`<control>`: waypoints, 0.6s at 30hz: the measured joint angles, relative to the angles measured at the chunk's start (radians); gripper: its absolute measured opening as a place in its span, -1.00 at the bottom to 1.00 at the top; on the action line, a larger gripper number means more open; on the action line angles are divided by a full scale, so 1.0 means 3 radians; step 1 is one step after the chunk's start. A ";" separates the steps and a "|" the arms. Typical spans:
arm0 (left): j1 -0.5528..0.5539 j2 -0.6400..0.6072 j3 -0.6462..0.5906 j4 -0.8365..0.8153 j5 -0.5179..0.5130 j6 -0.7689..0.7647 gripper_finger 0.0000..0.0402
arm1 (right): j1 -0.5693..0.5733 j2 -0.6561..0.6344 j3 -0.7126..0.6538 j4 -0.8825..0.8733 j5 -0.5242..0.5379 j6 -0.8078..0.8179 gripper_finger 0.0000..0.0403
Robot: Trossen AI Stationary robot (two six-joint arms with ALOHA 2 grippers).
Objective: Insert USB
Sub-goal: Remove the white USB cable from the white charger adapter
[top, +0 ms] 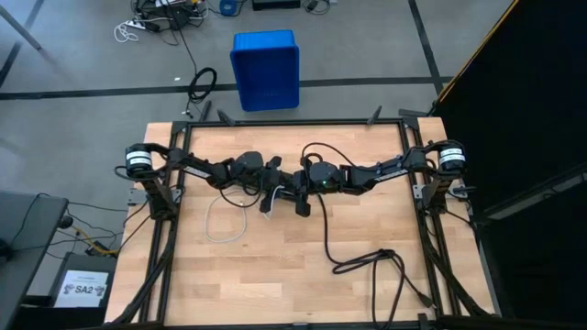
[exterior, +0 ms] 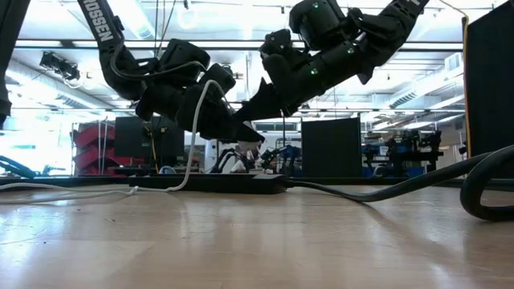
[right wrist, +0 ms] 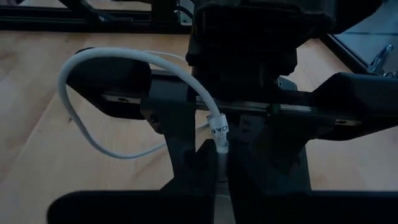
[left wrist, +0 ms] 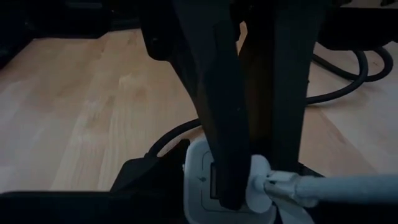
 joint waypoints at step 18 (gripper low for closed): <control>0.0001 0.0043 -0.0029 -0.0183 -0.0151 0.0023 -0.33 | 0.0019 -0.0037 0.0017 0.0231 -0.0098 -0.0035 -0.99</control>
